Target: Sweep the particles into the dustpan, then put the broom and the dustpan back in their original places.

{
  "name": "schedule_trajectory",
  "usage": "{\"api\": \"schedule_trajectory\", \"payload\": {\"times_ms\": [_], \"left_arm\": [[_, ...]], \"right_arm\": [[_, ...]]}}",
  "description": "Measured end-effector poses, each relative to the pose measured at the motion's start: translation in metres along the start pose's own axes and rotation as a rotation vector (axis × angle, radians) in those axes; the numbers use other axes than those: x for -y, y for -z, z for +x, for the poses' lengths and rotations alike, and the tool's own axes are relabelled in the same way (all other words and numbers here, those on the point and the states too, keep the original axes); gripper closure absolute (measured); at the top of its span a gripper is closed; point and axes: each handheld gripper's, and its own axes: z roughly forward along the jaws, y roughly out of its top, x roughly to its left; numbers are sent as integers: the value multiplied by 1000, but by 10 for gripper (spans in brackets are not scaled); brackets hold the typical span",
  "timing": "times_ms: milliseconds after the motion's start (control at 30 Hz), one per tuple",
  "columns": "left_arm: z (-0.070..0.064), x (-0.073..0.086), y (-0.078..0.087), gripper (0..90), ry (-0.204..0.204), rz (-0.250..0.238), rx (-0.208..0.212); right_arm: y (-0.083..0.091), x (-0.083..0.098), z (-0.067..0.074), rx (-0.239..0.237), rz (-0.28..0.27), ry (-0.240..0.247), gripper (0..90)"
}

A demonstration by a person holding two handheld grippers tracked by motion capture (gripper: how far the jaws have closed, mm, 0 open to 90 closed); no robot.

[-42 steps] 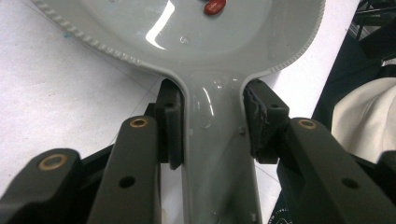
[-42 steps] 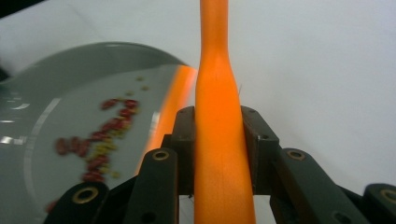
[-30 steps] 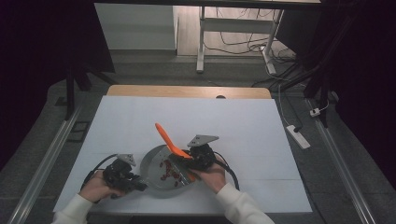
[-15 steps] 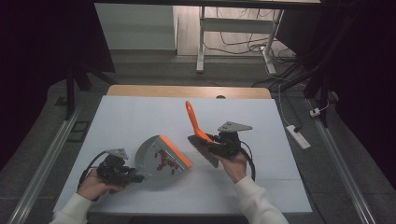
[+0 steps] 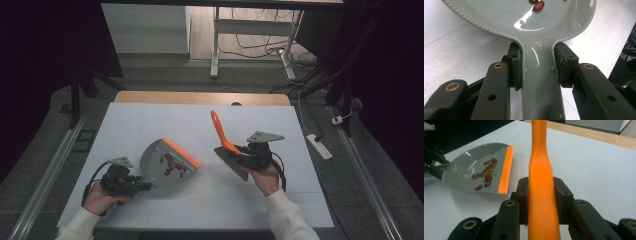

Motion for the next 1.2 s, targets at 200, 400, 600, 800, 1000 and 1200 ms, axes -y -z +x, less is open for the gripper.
{"api": "schedule_trajectory", "payload": {"times_ms": [200, 400, 600, 800, 1000, 1200], "left_arm": [[-2, 1, 0, 613, 19, -21, -9], [-3, 1, 3, 613, 27, -37, -14], [-5, 3, 3, 613, 43, -52, -39], [-6, 5, 5, 613, 68, -72, -62], [-8, 6, 5, 613, 88, -86, -95], [-8, 8, 5, 613, 117, -96, -122]], "right_arm": [[7, 5, -1, 13, 21, 13, 701], [14, 12, 0, 27, 47, 26, 701], [18, 17, -3, 33, 62, 21, 701], [27, 23, -6, 43, 73, 10, 701], [35, 30, -10, 55, 78, -6, 701], [43, 35, -12, 53, 84, -18, 701]]}}
